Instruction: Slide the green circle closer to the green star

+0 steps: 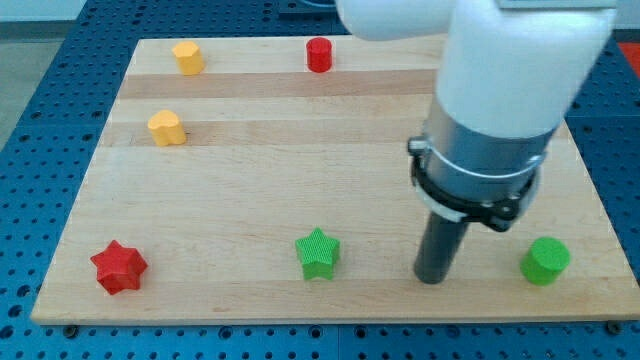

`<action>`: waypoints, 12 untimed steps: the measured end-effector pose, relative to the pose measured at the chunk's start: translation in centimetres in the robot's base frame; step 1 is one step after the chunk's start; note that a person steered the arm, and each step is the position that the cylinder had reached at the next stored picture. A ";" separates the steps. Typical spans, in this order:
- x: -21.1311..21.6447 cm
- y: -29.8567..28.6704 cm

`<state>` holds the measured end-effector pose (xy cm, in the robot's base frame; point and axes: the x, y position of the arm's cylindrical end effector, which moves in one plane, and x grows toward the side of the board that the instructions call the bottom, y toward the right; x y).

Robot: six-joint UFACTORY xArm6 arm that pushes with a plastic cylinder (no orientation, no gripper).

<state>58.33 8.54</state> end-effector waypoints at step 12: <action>-4.7 -23.0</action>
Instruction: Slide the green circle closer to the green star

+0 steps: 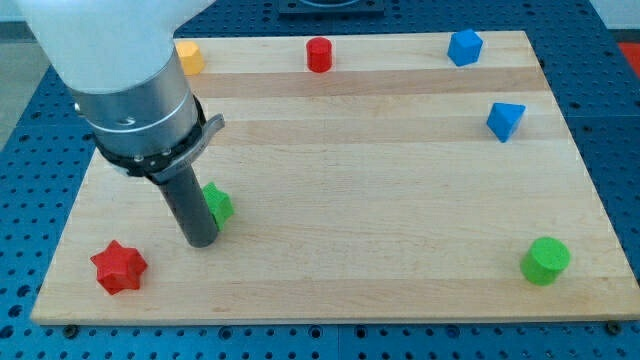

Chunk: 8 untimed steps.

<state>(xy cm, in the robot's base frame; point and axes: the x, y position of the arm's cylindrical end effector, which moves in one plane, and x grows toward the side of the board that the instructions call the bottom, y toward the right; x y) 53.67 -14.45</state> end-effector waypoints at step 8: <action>-3.6 3.7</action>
<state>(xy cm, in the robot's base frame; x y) 50.04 -10.72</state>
